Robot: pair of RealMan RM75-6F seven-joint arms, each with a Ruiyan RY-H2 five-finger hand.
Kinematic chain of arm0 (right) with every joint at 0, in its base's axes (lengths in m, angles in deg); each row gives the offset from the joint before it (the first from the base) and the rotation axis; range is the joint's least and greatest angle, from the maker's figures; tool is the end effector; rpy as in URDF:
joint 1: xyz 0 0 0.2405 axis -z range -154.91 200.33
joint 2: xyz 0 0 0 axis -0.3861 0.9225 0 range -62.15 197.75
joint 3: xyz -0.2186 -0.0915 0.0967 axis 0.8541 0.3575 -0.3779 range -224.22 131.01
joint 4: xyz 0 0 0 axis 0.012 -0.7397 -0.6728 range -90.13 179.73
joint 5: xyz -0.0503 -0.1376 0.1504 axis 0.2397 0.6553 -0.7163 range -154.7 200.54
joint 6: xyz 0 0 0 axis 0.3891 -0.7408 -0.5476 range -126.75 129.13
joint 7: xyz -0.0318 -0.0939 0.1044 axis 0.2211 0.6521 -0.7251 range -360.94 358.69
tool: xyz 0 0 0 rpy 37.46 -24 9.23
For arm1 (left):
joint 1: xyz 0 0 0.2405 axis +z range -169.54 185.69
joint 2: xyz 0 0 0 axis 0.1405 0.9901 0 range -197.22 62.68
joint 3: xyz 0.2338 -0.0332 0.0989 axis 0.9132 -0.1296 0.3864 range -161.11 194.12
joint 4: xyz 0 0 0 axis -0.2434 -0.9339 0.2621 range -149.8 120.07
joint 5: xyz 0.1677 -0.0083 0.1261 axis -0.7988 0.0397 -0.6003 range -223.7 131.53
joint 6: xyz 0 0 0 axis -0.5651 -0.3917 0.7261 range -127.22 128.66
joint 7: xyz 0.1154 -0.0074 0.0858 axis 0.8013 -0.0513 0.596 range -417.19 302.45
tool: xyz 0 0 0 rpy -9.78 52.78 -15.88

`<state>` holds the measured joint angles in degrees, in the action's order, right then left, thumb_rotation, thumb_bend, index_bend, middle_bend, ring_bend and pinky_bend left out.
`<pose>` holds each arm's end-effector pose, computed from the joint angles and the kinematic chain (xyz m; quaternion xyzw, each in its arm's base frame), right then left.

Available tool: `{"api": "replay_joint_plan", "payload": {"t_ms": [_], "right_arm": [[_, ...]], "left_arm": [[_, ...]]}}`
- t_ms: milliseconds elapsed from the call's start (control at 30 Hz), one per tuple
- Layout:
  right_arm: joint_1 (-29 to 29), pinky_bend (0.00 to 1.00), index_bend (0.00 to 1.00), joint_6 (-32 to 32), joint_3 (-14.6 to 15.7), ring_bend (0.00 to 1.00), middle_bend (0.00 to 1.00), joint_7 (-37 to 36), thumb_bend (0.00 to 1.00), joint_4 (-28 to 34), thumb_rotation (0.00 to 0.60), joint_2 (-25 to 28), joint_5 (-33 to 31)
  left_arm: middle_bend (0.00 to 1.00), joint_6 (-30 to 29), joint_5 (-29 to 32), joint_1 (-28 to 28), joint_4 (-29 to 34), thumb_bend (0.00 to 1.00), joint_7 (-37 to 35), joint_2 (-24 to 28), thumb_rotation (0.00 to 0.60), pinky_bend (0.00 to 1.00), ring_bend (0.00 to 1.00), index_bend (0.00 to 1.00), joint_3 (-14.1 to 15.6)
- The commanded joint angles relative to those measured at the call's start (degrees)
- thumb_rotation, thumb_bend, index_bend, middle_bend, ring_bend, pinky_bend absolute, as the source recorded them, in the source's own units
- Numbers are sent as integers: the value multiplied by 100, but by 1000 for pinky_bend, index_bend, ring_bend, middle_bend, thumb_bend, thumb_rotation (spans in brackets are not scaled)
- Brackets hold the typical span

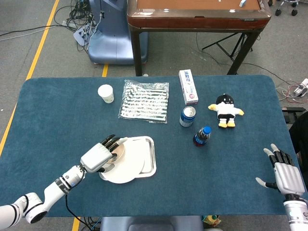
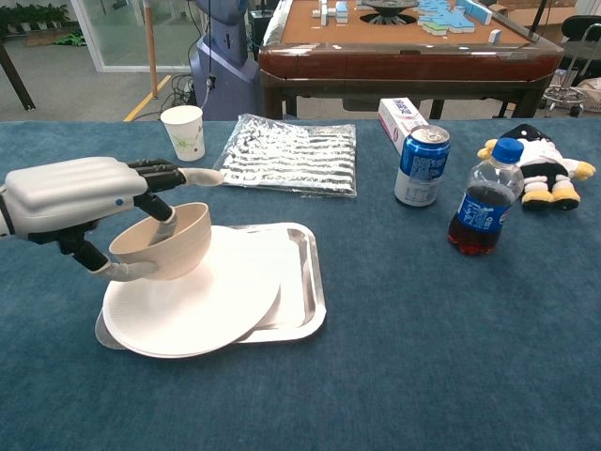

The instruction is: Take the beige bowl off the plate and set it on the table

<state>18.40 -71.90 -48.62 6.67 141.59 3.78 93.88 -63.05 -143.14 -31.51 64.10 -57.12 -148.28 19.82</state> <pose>-0.3417 -0.1653 0.1338 0.5682 -0.4989 0.2583 0.6013 -0.1848 0.2985 0.0111 -0.8349 -0.2334 -0.3901 0.3103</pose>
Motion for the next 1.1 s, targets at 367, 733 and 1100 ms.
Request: {"api": "replay_joint_plan", "payload": {"t_ms": [367,733,1100], "right_arm": [[27,0,0,-74,30,0,0,42,224,56,600,1,80],[-19,0,0,41,-30,0,0,58,224,2,600,-28,-116],[-64,0,0,148,-95,0,0,124,224,-56,600,-108,-383]], "left_arm": [[0,202,168,-88,574,319,511,488,600,0,0,610,-196],[0,751,294,-574,29,319,199,351,600,0,0,608,-480],[0,912,159,-938,-1108,319,-594,26,600,0,0,607,-488]]}}
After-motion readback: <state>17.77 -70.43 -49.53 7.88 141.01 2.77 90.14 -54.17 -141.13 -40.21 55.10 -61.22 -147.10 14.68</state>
